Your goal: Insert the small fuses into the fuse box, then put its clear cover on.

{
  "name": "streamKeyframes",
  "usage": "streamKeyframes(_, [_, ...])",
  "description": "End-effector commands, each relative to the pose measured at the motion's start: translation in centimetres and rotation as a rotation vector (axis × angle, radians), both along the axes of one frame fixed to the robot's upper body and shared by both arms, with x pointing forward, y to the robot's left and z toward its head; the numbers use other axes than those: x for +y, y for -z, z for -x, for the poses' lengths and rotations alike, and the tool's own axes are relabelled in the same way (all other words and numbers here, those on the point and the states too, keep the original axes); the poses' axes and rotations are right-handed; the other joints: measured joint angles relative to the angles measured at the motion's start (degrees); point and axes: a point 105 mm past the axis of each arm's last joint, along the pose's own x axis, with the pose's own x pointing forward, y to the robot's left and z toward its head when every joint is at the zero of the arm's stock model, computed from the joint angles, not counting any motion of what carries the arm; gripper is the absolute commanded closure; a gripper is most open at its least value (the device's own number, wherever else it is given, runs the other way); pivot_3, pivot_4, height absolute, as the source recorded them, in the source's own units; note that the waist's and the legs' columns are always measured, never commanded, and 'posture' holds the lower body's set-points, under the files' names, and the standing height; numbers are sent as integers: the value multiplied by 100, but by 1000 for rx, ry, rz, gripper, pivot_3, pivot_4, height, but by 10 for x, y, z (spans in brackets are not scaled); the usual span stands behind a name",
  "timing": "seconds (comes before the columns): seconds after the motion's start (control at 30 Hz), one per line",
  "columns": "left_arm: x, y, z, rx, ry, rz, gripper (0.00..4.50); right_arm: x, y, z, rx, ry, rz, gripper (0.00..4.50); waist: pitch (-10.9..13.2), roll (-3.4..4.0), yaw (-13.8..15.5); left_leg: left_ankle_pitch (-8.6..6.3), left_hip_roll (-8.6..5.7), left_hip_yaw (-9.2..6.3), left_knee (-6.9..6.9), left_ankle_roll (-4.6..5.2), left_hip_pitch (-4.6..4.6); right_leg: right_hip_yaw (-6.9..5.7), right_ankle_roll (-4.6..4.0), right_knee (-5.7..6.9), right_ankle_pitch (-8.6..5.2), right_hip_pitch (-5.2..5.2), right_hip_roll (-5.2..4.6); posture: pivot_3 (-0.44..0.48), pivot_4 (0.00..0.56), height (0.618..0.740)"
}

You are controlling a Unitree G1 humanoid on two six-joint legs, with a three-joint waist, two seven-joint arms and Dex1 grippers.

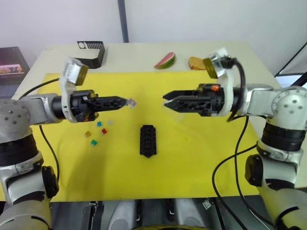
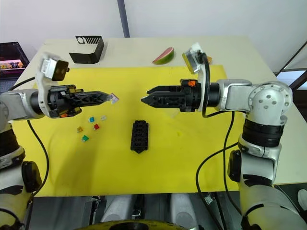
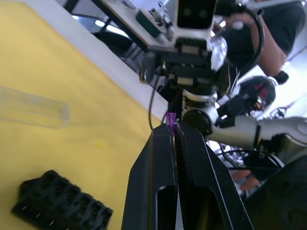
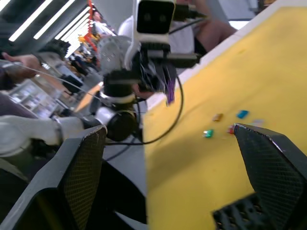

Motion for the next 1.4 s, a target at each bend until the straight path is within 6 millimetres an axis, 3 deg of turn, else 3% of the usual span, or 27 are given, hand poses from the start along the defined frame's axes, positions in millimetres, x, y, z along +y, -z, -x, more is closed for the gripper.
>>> streamKeyframes(0.03, [-9, -20, 6, -91, 45, 22, 4480, 9, -6, 6, -8, -33, -19, 0, 0, -1, 9, 0, 0, 0, 1, 0, 0, 0, 0, 0, 0, 1, 0, 0, 150, 740])
streamKeyframes(0.13, [-11, -22, 4, -96, 45, 28, 4480, 16, -3, 5, 0, -24, -27, 0, 0, -1, 17, 0, -2, 0, 1, 0, -2, 0, 0, -1, 0, 1, 0, 0, 150, 740])
streamKeyframes(0.23, [-13, -24, 4, -104, 47, 35, 4500, 24, -2, 4, 4, -20, -35, 1169, 0, 0, 9, 2, -3, 0, 1, -3, -2, 0, 0, -2, 0, 1, 0, 0, 150, 740])
streamKeyframes(0.47, [-12, -24, 4, -102, 37, 39, 4500, 32, -3, 8, 2, -42, -42, 1169, 0, 0, 7, 3, -3, 0, 1, -4, -2, 0, 0, -2, 0, 1, 2, 0, 150, 740])
streamKeyframes(0.6, [-10, -22, 2, -93, 19, 37, 4500, 36, -3, 13, -12, -59, -33, 2452, 0, 0, 4, 2, -3, 0, 1, -3, -2, -1, 0, -2, 0, 1, 3, 0, 150, 740])
streamKeyframes(1.33, [-10, -18, 2, -92, 16, 16, 4500, 40, -4, 13, -19, -55, -28, 2452, 0, -1, 8, -9, -2, 0, 0, 17, -3, 0, 0, -8, 0, 2, 3, 0, 150, 740])
streamKeyframes(1.4, [-10, -18, 2, -92, 18, 15, 4500, 40, -5, 14, -19, -55, -29, 3348, 0, -1, 7, -9, -2, 0, 0, 17, -2, 0, 0, -8, 0, 1, 3, 0, 150, 740])
